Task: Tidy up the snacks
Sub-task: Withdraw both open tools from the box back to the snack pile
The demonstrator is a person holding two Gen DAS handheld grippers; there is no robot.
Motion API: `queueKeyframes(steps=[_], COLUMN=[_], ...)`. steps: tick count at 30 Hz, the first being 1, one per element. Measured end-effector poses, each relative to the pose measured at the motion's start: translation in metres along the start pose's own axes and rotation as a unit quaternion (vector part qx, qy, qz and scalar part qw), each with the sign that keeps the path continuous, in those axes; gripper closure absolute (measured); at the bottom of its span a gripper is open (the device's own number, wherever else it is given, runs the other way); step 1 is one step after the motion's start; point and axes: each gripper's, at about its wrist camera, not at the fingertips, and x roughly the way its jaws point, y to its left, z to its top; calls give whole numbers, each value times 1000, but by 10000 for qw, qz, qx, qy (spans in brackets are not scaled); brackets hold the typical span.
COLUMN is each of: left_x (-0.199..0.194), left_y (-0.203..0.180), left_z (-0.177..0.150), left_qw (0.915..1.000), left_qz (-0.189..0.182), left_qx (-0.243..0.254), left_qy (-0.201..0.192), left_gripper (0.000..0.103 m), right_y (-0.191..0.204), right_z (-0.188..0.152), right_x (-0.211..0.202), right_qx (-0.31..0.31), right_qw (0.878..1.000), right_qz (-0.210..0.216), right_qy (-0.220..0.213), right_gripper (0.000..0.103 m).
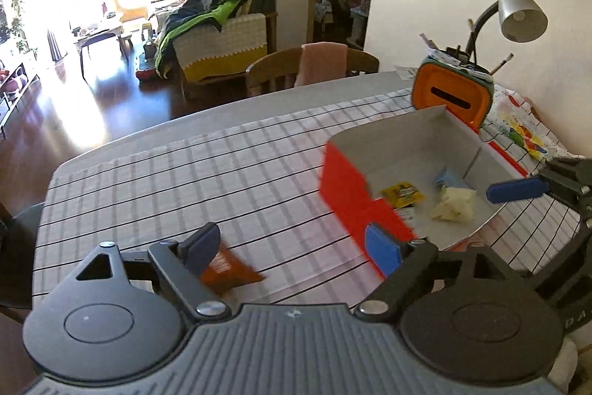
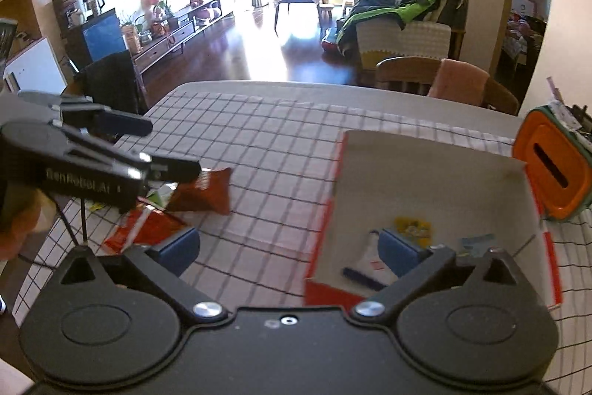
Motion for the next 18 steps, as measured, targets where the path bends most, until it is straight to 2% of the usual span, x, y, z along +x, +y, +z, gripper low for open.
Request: queueKeyframes(steps=[9,14,18], left_x=[-14,-8,-1], left_y=[84,125,153], left_z=[-20,-36,-43], left_qw=[9997,9989,9982], left_qz=[231,361,295], left_qx=[-19,173,298], left_qy=[84,248,428], left_gripper=[17,16,17], right_y=[75,101,117], right_z=[-15,-28,-40], right_x=[31,54,79], right_qx=[-453,-465,-413], right_qw=[9984,9971,9952], right_qz=[129,216,228], right_qy=[310,555,854], right_gripper=[0,0,2])
